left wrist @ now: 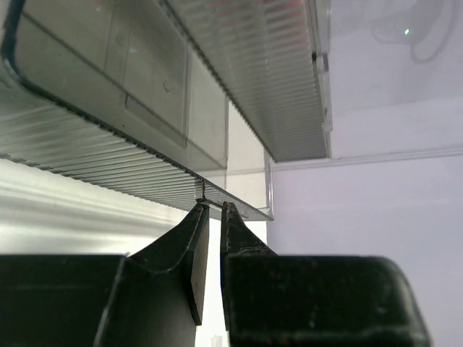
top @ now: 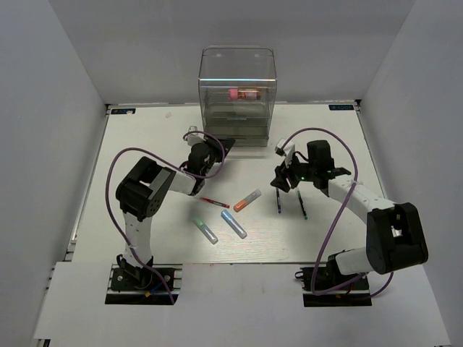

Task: Sort the stationery into containers
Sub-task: Open the drawer in the storage box, then pick up the stationery from the center of the board.

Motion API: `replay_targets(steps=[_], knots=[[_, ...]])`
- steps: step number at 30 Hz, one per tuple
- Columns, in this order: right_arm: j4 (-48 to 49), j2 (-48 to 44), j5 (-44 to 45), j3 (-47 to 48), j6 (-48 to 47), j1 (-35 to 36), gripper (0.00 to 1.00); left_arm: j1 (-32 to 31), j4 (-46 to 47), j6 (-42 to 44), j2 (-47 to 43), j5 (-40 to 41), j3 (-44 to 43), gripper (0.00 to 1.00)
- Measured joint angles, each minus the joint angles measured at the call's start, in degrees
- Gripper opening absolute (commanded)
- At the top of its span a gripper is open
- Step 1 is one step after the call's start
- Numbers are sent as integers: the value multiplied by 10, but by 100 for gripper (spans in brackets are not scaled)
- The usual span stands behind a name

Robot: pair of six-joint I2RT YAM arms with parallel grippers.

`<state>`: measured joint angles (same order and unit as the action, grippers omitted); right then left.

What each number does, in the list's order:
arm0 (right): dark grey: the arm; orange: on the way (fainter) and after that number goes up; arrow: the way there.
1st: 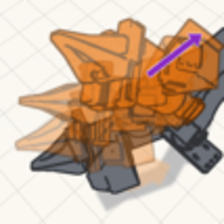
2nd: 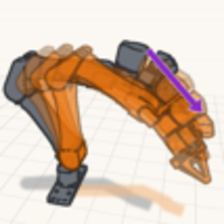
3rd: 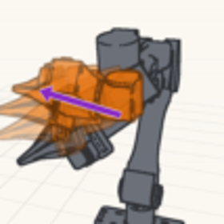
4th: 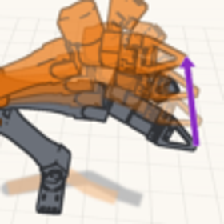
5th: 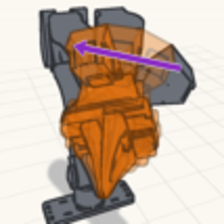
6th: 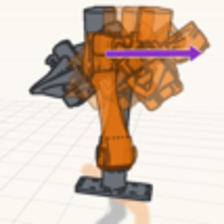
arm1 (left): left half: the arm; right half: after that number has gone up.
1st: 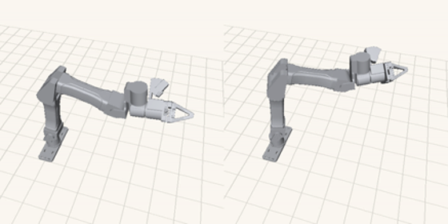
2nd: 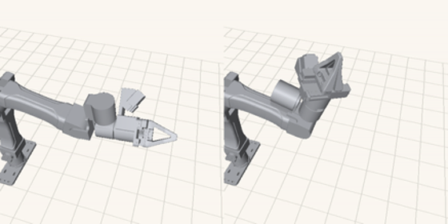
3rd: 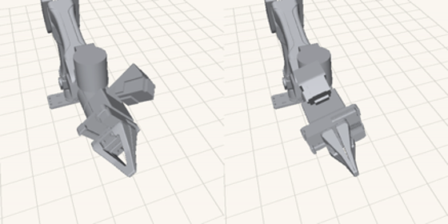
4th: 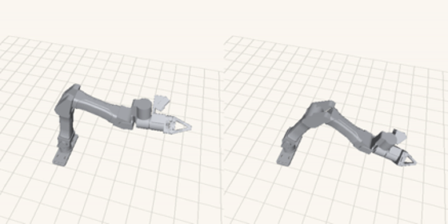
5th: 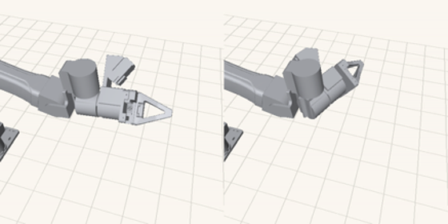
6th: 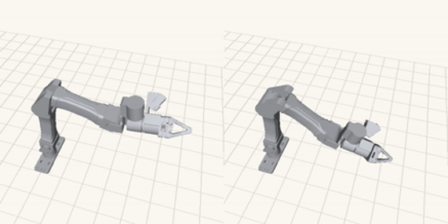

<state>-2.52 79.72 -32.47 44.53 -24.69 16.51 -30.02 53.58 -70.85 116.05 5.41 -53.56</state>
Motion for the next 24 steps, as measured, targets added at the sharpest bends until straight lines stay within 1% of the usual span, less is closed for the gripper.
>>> replay_targets(steps=[3, 4, 5, 6, 8, 9, 12, 13, 15, 18, 21, 24], knots=[[-18, 0, -40, 1, -57, 0, 58, -3, -10, 5, -11, -2, 9, 0], [-27, 0, -54, 2, -80, 1, 60, -5, -13, 7, -15, -3, 12, 3], [-42, 0, -70, 3, -117, 2, 62, -5, -18, 9, -18, -3, 14, 8], [-61, 0, -83, 5, -158, 3, 67, -5, -25, 10, -23, -3, 15, 21], [-104, 2, -102, 12, -240, 9, 68, -6, -39, 14, -30, -4, 15, 33], [-128, 6, -107, 19, -287, 14, 68, -6, -46, 17, -33, -4, 15, 44], [-176, 29, -113, 41, -385, 29, 68, -6, -71, 23, -47, -7, 19, 57], [-189, 38, -113, 49, -412, 35, 68, -6, -78, 23, -54, -8, 24, 63], [-218, 57, -112, 66, -461, 47, 68, -6, -94, 26, -74, -10, 37, 64], [-239, 81, -109, 88, -509, 66, 68, -6, -116, 36, -113, -11, 62, 68], [-262, 111, -97, 111, -544, 93, 66, -6, -147, 52, -162, -15, 82, 68], [-279, 153, -84, 137, -564, 120, 66, -6, -202, 70, -217, -18, 95, 68]])
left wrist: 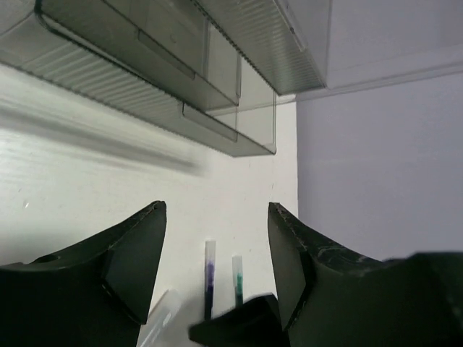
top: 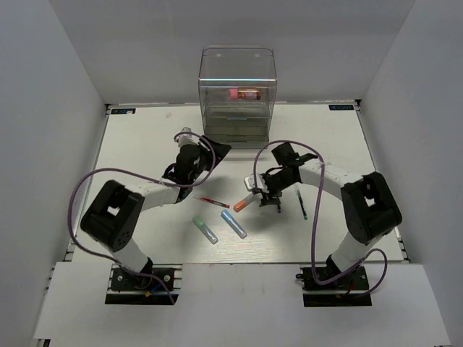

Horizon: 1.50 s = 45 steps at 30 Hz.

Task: Sort the stationery into containers
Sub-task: Pick up the stationery from the center of the board.

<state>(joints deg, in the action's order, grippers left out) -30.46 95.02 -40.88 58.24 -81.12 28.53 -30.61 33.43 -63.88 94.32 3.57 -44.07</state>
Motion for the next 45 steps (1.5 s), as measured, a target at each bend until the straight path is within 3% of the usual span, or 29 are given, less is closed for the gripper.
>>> replay_targets(steps=[8, 13, 14, 19, 22, 26, 27, 31, 38, 45], knots=[[-14, 59, 36, 34, -8, 47, 64, 1, -239, 17, -118, -12, 5, 71], [-20, 86, 52, 55, -9, 58, 64, 1, -407, 18, -190, 5, 6, 81], [-20, 91, 53, 61, -9, 59, 64, 1, -433, 17, -204, 10, 6, 91], [-27, 113, 65, 76, -8, 63, 58, 1, -557, -3, -266, 33, 5, 91], [-34, 119, 67, 85, -6, 65, 52, 1, -608, -18, -275, 36, 5, 92], [-44, 123, 70, 89, -4, 66, 30, 1, -664, -33, -271, 33, 6, 92], [-44, 123, 71, 89, -2, 67, 19, 1, -674, -37, -269, 31, 5, 92], [-41, 122, 78, 95, 19, 67, 0, 0, -703, -46, -249, 18, 5, 93], [3, 83, 125, 105, 136, 63, 0, 0, -771, -70, -188, -9, -23, 93], [142, 48, 240, 176, 256, 52, 0, 0, -799, -106, -171, -35, -31, 94]])
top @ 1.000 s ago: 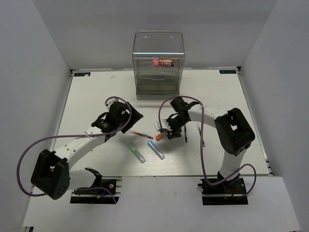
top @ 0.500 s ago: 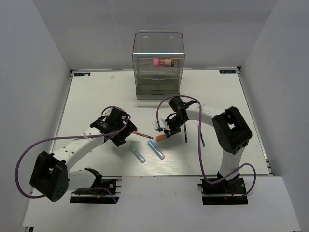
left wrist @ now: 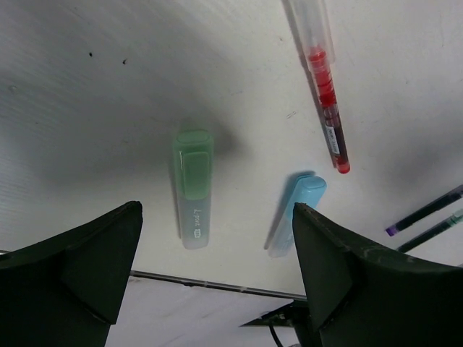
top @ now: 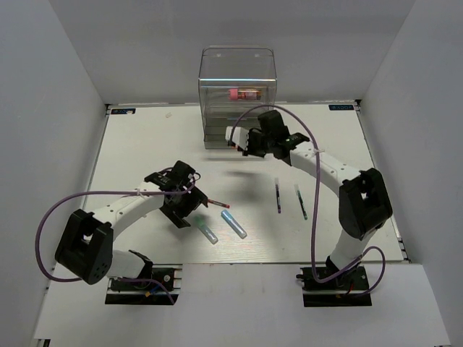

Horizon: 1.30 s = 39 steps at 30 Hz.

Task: Sort the stationery into containers
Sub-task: Pick up the stationery from the center of the board, then place the stationery in the drawer, then pick up the stationery from the center of the board.

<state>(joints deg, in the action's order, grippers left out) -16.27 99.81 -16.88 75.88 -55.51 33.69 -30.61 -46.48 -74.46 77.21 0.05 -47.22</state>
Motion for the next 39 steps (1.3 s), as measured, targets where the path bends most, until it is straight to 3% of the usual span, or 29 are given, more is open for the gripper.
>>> replay_targets(steps=[5, 13, 16, 17, 21, 29, 33, 35, 37, 38, 39], knots=[[52, 9, 57, 63, 13, -11, 0, 0, 19, -26, 6, -28, 34, 94], [74, 98, 98, 129, -33, -19, 0, 0, 40, -37, 67, -44, 42, 92], [68, 133, 106, 146, -47, -22, 22, -2, 43, -36, 69, -50, 42, 89], [66, 142, 108, 151, -50, -23, 33, -3, 45, -36, 70, -52, 42, 86], [56, 162, 116, 166, -58, -27, 42, -5, 47, -36, 73, -55, 42, 77], [46, 141, 94, 160, -38, -35, 42, -7, 61, -35, 80, -70, 43, 65], [45, 85, 68, 108, -3, -38, 44, -11, 65, -30, 94, -87, 41, 42], [48, 46, 52, 72, 18, -38, 44, -14, 64, -26, 105, -99, 36, 38], [55, 11, 39, 40, 37, -39, 51, -18, 63, -19, 117, -109, 26, 31], [56, -6, 30, 25, 46, -39, 60, -20, 61, -14, 123, -113, 20, 28], [56, -20, 23, 14, 57, -40, 84, -23, 61, -9, 130, -114, 14, 26]])
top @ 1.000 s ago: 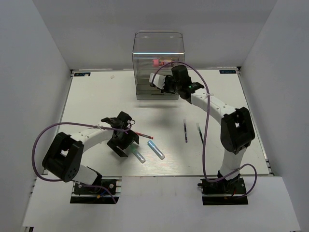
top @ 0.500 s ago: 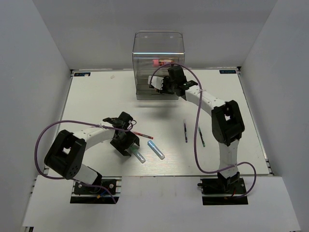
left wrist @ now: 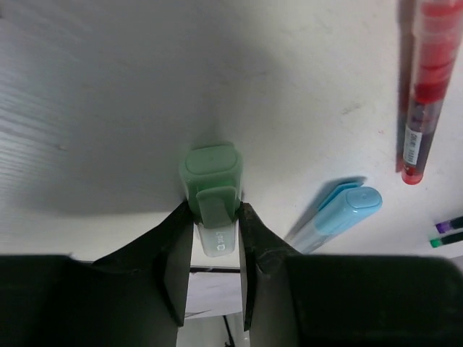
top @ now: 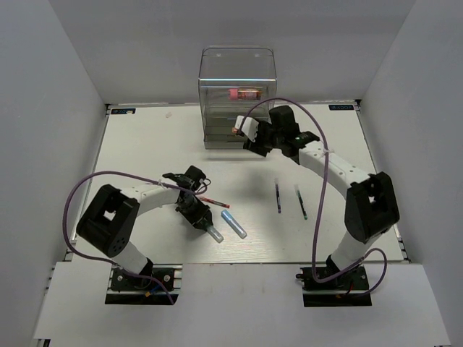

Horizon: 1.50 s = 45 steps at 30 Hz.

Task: Sort the stationery into containers
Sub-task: Pick up the stationery from the center of the board, then place the stationery in the drawer.

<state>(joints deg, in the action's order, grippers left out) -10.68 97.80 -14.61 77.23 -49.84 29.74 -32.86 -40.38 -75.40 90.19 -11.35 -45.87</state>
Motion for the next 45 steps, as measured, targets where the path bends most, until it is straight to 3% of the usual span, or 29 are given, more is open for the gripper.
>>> replay_targets(steps=[1, 10, 12, 13, 16, 21, 23, 25, 39, 43, 45], knots=[[-1, -12, -7, -10, 12, 0, 90, -2, -1, 4, 5, -1, -6, 20], [3, -115, -50, -160, 93, -10, 89, -7, 0, 44, 14, 26, -64, 8], [5, -131, -54, -196, 112, -18, 76, -5, 10, 53, 13, 31, -94, 7], [6, -136, -56, -210, 120, -23, 52, -2, 21, 58, 12, 34, -108, 6], [14, -154, -65, -251, 149, -41, 0, 2, 53, 66, 11, 49, -152, 3], [18, -184, -78, -299, 183, -57, 0, 12, 119, 63, 55, 67, -245, 0], [18, -200, -85, -314, 186, -57, 11, 16, 160, 49, 86, 72, -277, 0], [16, -213, -89, -325, 190, -57, 12, 18, 197, 31, 112, 82, -297, 0], [17, -244, -103, -359, 195, -58, 20, 28, 376, -152, 155, 178, -313, 0], [17, -244, -110, -359, 196, -58, 40, 28, 418, -207, 169, 191, -306, 1], [16, -244, -114, -359, 198, -58, 53, 28, 428, -228, 185, 197, -306, 7]])
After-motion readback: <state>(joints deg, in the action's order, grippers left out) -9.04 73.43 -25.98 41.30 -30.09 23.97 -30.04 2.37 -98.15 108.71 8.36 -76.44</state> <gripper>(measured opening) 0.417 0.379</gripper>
